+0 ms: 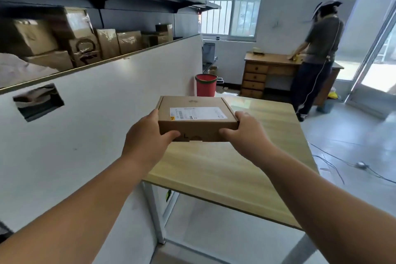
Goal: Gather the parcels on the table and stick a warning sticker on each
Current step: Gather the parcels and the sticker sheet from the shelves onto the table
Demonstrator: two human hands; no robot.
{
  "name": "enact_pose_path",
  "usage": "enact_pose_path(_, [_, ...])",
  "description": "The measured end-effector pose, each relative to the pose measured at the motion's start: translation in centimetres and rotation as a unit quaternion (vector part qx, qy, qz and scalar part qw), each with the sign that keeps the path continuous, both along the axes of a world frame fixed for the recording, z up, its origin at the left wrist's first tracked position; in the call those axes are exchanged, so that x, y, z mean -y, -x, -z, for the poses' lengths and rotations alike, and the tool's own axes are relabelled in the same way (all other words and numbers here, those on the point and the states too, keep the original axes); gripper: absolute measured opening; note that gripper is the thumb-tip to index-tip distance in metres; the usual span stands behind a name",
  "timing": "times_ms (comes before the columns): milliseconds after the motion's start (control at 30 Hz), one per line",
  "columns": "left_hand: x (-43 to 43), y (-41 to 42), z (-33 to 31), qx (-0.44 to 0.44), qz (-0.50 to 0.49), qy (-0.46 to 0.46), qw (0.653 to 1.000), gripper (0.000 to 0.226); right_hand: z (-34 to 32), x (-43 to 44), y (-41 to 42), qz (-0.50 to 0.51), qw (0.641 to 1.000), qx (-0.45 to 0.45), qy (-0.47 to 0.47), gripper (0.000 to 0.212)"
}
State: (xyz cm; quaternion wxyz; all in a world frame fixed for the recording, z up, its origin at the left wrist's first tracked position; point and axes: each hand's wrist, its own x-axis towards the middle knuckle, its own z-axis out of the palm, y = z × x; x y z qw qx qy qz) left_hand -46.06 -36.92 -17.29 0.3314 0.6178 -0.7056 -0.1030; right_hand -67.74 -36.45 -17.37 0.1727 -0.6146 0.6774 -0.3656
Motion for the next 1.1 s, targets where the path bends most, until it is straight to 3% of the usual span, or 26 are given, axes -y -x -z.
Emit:
enact_pose_path(367, [19.4,2.2,6.3,0.012,0.031,-0.123,0.992,0.041,7.5,16.2,1.9,0.057,0.991,0.039,-0.114,0.030])
enact_pose_path(600, [33.4,6.3,11.6,-0.016,-0.029,-0.181,0.983,0.045,13.5,30.2,5.4,0.041,0.988,0.029,-0.148,0.038])
enact_pose_path(767, [43.9,9.9,17.1,-0.060,-0.080,-0.255,0.962,0.054,18.2,41.0,8.1,0.024,0.984,0.071,-0.162,0.044])
enact_pose_path(1100, [58.2,12.9,26.5,-0.062,-0.098,-0.258,0.959,0.064,25.9,55.8,10.7,0.023,0.984,0.006,-0.174,0.055])
